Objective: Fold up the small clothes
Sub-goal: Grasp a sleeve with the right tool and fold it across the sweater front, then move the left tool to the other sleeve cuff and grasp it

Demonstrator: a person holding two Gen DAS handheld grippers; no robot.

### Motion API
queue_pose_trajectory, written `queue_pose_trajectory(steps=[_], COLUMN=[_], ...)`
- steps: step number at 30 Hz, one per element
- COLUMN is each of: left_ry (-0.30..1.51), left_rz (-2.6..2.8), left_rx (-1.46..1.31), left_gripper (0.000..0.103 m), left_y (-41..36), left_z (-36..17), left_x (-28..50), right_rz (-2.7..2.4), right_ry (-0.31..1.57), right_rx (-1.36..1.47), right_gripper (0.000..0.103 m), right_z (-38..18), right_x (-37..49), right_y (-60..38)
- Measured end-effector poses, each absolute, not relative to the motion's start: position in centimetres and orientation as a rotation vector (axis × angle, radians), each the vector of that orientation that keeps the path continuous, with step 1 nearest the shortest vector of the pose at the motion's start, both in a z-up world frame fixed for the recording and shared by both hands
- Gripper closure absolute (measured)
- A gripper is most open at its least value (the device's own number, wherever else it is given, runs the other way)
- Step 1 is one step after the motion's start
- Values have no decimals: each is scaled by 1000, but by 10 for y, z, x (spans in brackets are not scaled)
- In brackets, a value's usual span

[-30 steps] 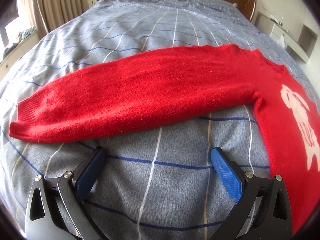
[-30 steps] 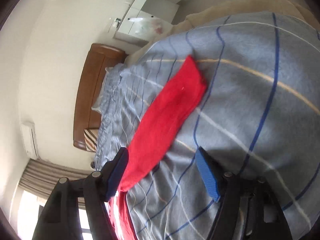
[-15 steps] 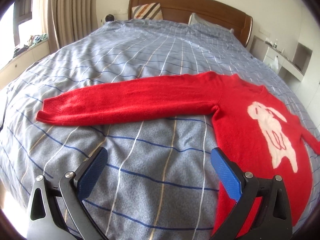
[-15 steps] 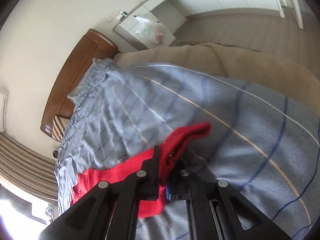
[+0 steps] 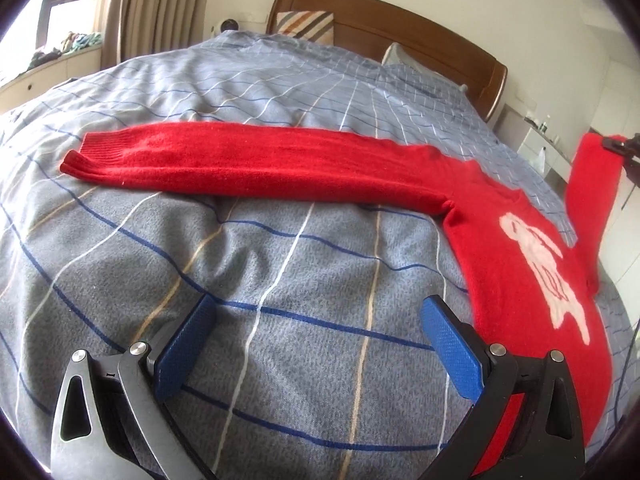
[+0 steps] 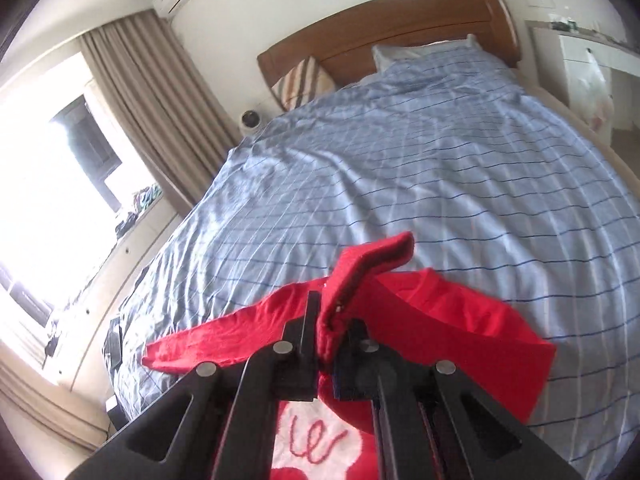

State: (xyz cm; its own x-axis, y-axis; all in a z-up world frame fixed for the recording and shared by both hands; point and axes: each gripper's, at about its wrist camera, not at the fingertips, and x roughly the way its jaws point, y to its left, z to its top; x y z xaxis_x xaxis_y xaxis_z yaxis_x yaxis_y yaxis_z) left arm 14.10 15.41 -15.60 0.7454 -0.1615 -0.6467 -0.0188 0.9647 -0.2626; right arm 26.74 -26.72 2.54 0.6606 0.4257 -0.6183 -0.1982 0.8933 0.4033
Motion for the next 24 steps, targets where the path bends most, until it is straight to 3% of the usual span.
queue_pose_trajectory(steps=[3,4,5,7,12,24], left_ry=[726,726,726,727,731,742], left_rz=[-66,-61,-56,-47,-30,-9], left_rx=[-233,-222,-212,-194,-162,-108], left_gripper=[0,0,0,0,0,0], left_y=[149,148,146,144,139,131], left_z=[-158,-159,-159,-160,-162,-164], left_x=[142,142,143,143,143,144], right_rz=[411,432,460,496,477,41], right_ry=[825,853,891,951,980,852], right_rx=[316,333,363,447,501,166], right_gripper=[95,89,64,32,32,32], right_z=[-7,-20,-32,-55,-80,-108], right_x=[281,285,289,290,265,98], right_y=[-231,-222,-216,-211,-229,-356])
